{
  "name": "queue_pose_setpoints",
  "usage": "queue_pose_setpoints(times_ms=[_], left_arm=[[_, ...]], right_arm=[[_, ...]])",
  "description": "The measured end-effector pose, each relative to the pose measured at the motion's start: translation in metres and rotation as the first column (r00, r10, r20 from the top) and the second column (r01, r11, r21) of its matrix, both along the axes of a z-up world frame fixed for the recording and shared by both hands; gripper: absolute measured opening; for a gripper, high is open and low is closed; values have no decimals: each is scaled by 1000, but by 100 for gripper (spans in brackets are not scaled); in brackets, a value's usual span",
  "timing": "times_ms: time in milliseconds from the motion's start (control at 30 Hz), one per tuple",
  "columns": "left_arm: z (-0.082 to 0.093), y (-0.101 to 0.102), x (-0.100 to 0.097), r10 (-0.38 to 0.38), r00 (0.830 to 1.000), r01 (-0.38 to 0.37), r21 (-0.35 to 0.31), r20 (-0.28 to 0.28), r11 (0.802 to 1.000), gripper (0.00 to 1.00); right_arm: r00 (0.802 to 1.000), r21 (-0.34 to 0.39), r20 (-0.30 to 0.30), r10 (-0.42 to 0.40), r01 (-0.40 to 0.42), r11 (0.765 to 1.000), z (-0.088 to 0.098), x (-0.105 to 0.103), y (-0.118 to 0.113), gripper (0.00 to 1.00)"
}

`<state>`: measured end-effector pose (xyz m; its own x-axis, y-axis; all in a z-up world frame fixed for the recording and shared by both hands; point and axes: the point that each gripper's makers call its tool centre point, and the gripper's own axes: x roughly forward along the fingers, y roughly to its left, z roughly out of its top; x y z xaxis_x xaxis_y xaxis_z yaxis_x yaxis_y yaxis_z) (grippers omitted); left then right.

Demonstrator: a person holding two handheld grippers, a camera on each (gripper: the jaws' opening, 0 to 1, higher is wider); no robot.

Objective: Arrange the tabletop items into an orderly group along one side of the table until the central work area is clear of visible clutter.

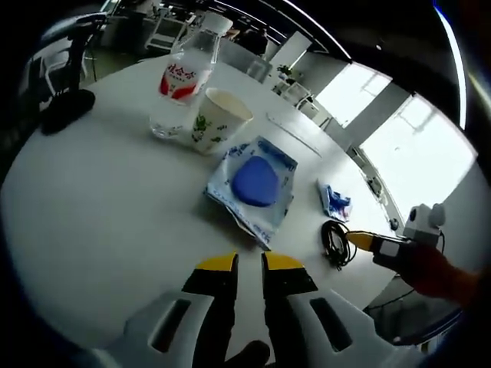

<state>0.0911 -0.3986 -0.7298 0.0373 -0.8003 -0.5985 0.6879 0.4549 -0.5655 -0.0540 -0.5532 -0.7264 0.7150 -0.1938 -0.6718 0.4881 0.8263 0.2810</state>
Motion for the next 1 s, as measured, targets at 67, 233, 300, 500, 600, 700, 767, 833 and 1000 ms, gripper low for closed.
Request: queue_pose_setpoints(times_ms=[67,233,300,500,600,700,767,833,1000], left_arm=[[-1,0,-1,2,1000,-2,0,-8,1000,9],[-2,-1,-2,12,1000,-12,0,-23,1000,9],[-2,-2,-2,12,1000,-12,0,-24,1000,9],[-2,-9,-4,16,999,-16,-7,-40,1000,9],[-4,-12,-4,22,998,-22,-9,-51,1000,10],[-6,-14,-4,35,997,-35,-7,-68,999,10],[-7,-15,-4,42,996,-42,-4,-75,999,10],[-8,-17,-4,43,996,-43,-2,-82,999,10],[-9,-19,-4,46,995,-46,1,-89,999,10]], right_arm=[[1000,0,0,-2,2,1000,0,0,1,13],[1000,3,-4,-3,3,1000,0,-2,3,13],[1000,1,-6,2,-2,1000,0,-2,4,13],[1000,-2,-6,1,-1,1000,2,-3,-1,13],[1000,-3,-6,9,-9,1000,4,0,-3,13],[1000,-3,-8,20,-20,1000,4,4,-4,14],[1000,-3,-8,21,-21,1000,4,5,-5,14],[1000,-1,-7,24,-24,1000,4,8,-6,14],[999,4,-8,31,-31,1000,4,13,-7,14]])
